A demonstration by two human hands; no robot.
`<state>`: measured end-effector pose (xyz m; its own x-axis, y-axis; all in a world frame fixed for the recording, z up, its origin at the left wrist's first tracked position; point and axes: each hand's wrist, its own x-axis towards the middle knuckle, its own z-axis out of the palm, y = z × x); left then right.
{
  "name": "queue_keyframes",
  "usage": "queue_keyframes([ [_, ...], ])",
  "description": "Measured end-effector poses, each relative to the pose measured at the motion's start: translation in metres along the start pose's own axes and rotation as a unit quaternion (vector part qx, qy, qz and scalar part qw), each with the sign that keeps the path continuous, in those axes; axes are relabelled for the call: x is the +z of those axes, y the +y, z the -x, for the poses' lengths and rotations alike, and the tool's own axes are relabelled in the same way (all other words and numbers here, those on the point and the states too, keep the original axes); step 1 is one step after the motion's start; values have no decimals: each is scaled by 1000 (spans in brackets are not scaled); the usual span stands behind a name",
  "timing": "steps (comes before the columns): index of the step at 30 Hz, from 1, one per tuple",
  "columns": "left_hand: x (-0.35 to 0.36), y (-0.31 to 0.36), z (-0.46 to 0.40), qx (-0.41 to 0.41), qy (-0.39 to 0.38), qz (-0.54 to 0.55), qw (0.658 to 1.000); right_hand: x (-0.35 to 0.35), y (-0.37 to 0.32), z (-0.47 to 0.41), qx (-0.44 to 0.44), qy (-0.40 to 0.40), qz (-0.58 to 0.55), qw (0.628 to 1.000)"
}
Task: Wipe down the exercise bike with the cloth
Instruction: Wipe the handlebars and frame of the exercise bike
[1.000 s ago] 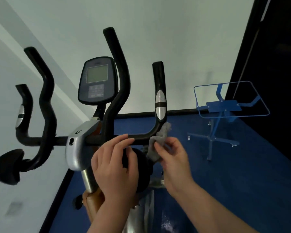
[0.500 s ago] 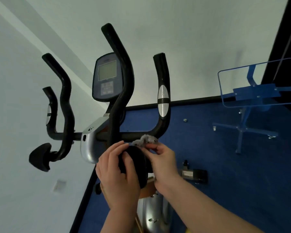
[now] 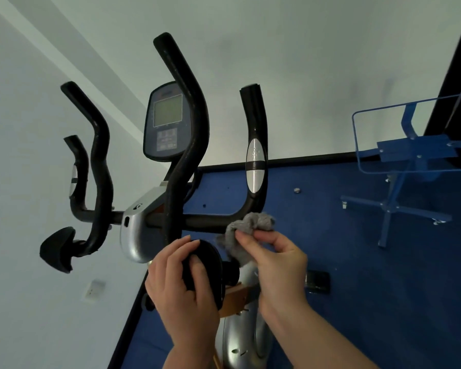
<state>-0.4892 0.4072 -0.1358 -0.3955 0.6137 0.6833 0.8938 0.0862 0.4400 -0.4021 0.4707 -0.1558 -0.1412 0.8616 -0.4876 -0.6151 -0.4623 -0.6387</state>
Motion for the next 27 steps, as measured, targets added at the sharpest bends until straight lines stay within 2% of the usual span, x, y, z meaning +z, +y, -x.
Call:
queue_keyframes([
  [2, 1, 3, 0, -5, 3, -8, 1000, 3, 2, -2, 0, -3, -2, 1000],
  [7, 2, 6, 0, -17, 11, -8, 1000, 35, 13, 9, 101, -60, 0, 993],
  [12, 0, 0, 0, -20, -14, -14, 1000, 23, 5, 8, 70, -35, -18, 997],
  [19, -5, -1, -6, -19, -15, 19, 1000, 13, -8, 3, -89, 90, 87, 988],
  [23, -1, 12, -34, -3, -30, 72, 997, 18, -31, -12, -180, 89, 132, 971],
  [27, 8, 17, -63, -22, -92, 71, 993, 30, -67, -37, -251, 81, 178, 948],
])
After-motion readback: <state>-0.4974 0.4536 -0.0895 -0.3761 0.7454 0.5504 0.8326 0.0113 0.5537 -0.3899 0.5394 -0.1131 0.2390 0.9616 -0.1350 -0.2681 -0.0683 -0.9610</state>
